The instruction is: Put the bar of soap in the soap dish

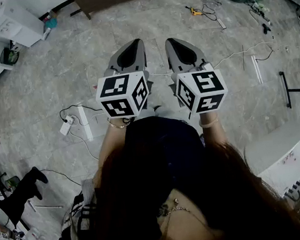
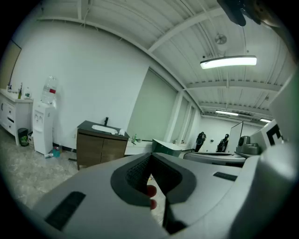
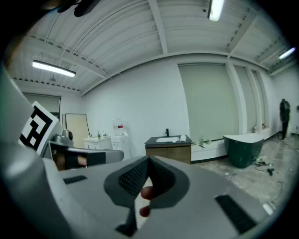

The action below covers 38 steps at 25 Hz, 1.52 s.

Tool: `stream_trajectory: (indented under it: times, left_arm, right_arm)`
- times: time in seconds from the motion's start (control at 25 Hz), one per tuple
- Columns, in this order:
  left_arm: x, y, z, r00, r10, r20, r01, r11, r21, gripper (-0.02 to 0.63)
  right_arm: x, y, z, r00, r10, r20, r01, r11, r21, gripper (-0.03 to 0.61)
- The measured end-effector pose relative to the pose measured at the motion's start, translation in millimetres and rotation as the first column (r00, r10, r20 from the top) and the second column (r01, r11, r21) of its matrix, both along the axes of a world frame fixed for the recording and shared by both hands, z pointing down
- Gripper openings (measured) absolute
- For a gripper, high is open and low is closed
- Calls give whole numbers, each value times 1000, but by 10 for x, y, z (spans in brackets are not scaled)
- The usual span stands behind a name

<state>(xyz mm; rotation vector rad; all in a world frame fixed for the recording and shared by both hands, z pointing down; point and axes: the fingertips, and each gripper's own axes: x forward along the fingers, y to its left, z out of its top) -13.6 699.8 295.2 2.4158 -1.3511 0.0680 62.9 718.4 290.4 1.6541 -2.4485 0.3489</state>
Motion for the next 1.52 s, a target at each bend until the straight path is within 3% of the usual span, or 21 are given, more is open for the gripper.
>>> stream_trajectory:
  times: [0.6,1.12,1.52]
  left_arm:
    - [205,-193,116,999,-27,22,28,999,-38,-5]
    - [245,-619,168,988,-148,46,149,989,-21,-5]
    - [61,-1530,342,987,-154,46,156,987,-43,-5]
  right_arm:
    - [213,-193,54,1000,-26,1,26,1000,-7,16]
    - [480,-689,140,996,-68,55,69,998,-6,17]
    - [300,-1558,325,996,-84,26,85,996,-23,17]
